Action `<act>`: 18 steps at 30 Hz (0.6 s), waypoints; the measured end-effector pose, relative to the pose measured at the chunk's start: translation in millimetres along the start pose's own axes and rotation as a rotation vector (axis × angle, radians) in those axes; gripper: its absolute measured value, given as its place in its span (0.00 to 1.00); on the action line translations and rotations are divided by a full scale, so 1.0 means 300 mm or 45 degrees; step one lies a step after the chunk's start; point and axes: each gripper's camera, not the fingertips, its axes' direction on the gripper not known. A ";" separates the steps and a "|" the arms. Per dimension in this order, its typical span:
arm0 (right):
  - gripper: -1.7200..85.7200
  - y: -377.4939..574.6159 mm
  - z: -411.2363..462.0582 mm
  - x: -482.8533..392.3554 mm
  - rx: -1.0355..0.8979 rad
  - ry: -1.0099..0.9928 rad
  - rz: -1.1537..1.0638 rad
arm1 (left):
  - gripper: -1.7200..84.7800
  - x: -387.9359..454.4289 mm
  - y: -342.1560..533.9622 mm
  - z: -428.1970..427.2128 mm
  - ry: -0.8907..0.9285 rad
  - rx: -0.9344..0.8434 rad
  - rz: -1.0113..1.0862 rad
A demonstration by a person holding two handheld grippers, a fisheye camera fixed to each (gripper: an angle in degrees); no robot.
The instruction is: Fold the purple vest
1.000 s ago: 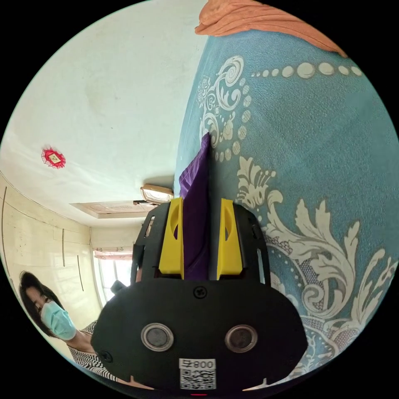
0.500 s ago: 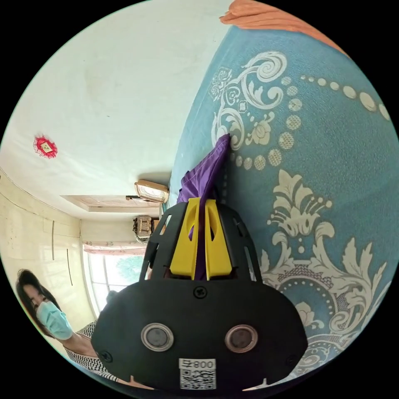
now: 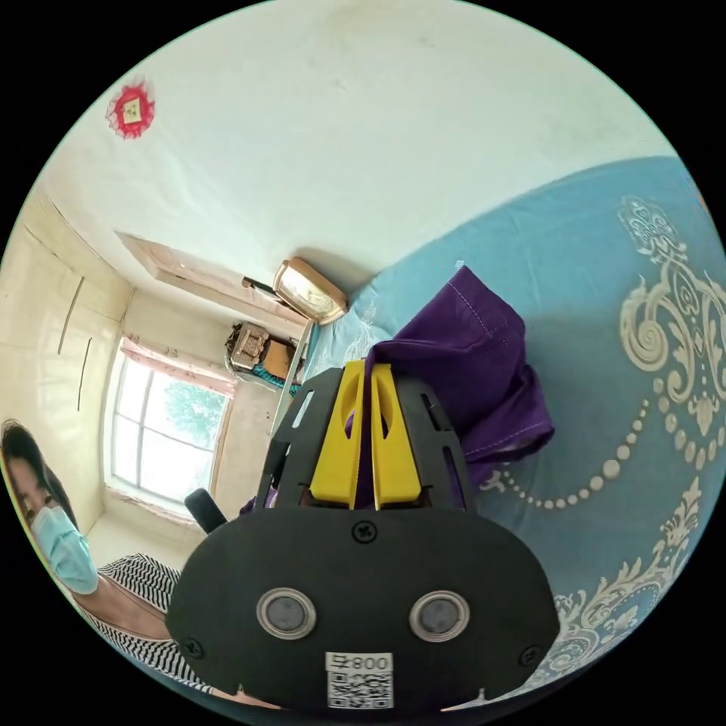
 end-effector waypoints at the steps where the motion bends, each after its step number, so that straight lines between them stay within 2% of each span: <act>1: 0.03 -0.043 0.066 -0.081 -0.040 0.016 -0.039 | 0.03 -0.068 0.046 -0.058 -0.020 0.016 -0.030; 8: 0.02 -0.237 0.517 -0.458 -0.294 0.077 -0.172 | 0.03 -0.503 0.396 -0.324 -0.087 0.110 -0.324; 14: 0.02 -0.320 0.880 -0.666 -0.525 0.256 -0.231 | 0.04 -0.799 0.688 -0.431 -0.093 0.155 -0.544; 18: 0.02 -0.356 1.007 -0.756 -0.602 0.339 -0.263 | 0.04 -0.926 0.831 -0.470 -0.068 0.183 -0.624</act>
